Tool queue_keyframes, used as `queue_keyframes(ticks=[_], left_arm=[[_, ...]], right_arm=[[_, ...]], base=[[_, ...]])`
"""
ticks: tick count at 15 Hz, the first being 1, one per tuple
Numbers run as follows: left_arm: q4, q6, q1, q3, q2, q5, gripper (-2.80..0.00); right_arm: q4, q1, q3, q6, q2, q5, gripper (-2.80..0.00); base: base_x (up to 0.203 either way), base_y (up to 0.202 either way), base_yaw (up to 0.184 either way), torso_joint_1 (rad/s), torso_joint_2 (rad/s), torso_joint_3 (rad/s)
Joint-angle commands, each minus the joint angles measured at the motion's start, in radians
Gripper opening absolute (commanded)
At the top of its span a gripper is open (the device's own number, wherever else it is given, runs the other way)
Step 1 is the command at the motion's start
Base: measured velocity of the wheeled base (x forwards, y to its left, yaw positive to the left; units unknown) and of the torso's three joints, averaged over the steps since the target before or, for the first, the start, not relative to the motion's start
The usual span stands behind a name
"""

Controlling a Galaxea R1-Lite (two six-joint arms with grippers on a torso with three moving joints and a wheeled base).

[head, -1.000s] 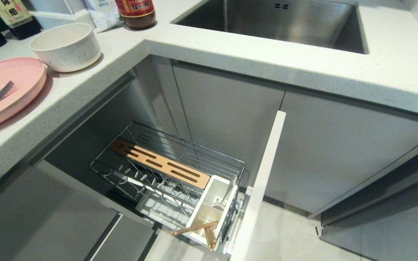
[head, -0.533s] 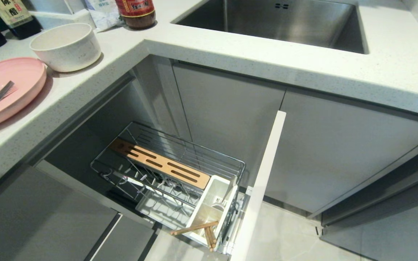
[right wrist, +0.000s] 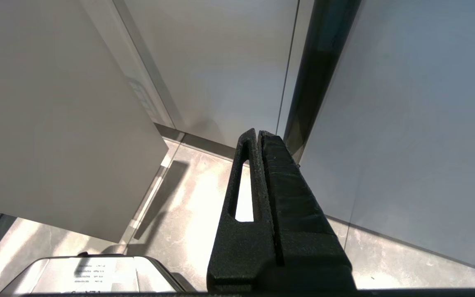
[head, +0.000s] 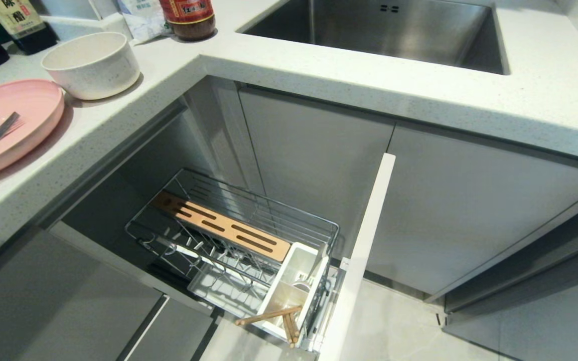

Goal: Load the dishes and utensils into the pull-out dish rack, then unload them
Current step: Pick up the fork and place it in the cupboard

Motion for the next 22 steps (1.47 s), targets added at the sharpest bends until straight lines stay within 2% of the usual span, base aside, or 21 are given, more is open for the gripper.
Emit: queue_keyframes(ticks=[1, 5, 8, 11, 16, 22], left_arm=[[0.002, 0.003, 0.000, 0.021, -0.011, -0.005, 0.00], [-0.017, 0.003, -0.014, 0.044, -0.013, 0.001, 0.00], [-0.096, 0.003, -0.025, 0.103, -0.019, 0.015, 0.00], [-0.107, 0.005, -0.046, 0.124, -0.018, 0.021, 0.00], [-0.320, 0.005, -0.089, 0.280, -0.041, 0.045, 0.00], [-0.350, 0.005, -0.103, 0.281, -0.038, 0.045, 0.00]], right_arm=[[-0.001, 0.000, 0.000, 0.000, 0.001, 0.000, -2.80], [-0.001, 0.000, 0.000, 0.001, 0.001, 0.000, -2.80], [-0.001, 0.000, 0.000, 0.001, 0.001, 0.000, -2.80], [-0.001, 0.000, 0.000, 0.000, 0.001, 0.000, -2.80], [-0.001, 0.000, 0.000, 0.000, 0.001, 0.000, -2.80], [-0.001, 0.000, 0.000, 0.000, 0.001, 0.000, -2.80]], base=[[0.000, 0.000, 0.000, 0.000, 0.00, 0.000], [0.000, 0.000, 0.000, 0.000, 0.00, 0.000], [0.000, 0.000, 0.000, 0.000, 0.00, 0.000], [0.000, 0.000, 0.000, 0.000, 0.00, 0.000], [0.000, 0.000, 0.000, 0.000, 0.00, 0.000], [0.000, 0.000, 0.000, 0.000, 0.00, 0.000]])
